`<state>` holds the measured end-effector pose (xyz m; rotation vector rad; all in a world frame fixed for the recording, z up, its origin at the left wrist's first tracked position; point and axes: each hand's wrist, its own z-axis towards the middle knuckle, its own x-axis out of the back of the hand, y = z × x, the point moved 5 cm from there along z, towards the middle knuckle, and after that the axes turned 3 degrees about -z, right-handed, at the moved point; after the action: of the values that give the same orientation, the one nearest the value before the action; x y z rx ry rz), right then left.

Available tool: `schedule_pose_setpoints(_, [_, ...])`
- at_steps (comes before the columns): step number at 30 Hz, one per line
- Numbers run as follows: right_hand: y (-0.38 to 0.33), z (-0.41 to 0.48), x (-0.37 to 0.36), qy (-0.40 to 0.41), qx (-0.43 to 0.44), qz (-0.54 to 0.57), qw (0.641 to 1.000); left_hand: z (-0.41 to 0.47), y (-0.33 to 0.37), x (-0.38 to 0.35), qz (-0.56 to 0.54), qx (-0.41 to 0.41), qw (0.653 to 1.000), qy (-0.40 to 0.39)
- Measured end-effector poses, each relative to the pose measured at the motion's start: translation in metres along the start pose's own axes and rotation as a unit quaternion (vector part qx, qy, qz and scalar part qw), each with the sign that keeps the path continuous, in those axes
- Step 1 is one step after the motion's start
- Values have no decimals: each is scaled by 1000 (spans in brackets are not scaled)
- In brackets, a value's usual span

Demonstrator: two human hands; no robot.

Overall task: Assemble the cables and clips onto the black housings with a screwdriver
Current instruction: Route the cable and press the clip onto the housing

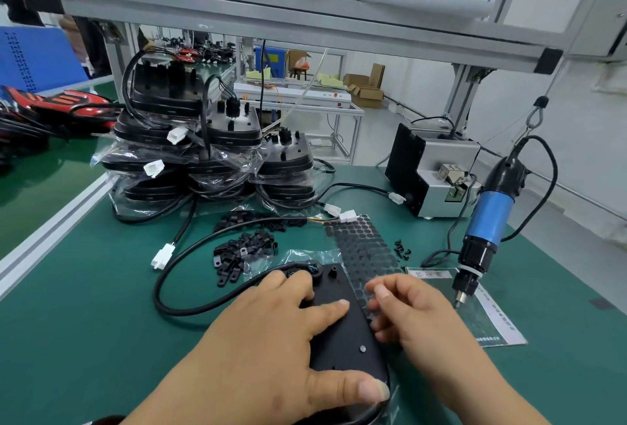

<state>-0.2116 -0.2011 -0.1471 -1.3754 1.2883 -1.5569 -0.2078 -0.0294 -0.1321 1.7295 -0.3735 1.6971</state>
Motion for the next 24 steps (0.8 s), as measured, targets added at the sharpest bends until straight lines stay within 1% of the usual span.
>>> schedule_pose_setpoints(3, [4,-8,1,19,35,-33,999,3,1,-2,51,3,999,-5])
schedule_pose_setpoints(6, [6,-17,-5,26,95,-139,985,6,2,-3,83,9,996,-9])
schedule_pose_setpoints(8, [8,-22,-9,45,121,-167,978,7,2,-3,80,9,997,-18])
schedule_pose_setpoints(15, [14,-21,-11,59,113,-177,976,6,1,-9,82,-2,996,-34])
schedule_pose_setpoints(18, [13,-22,-13,54,102,-195,974,10,-1,-11,98,-7,993,-62])
schedule_pose_setpoints(22, [12,-22,-9,75,97,-201,972,12,-1,-10,94,-9,994,-56])
schedule_pose_setpoints(24, [9,-21,-13,36,88,-235,967,13,-2,-10,89,-14,994,-59])
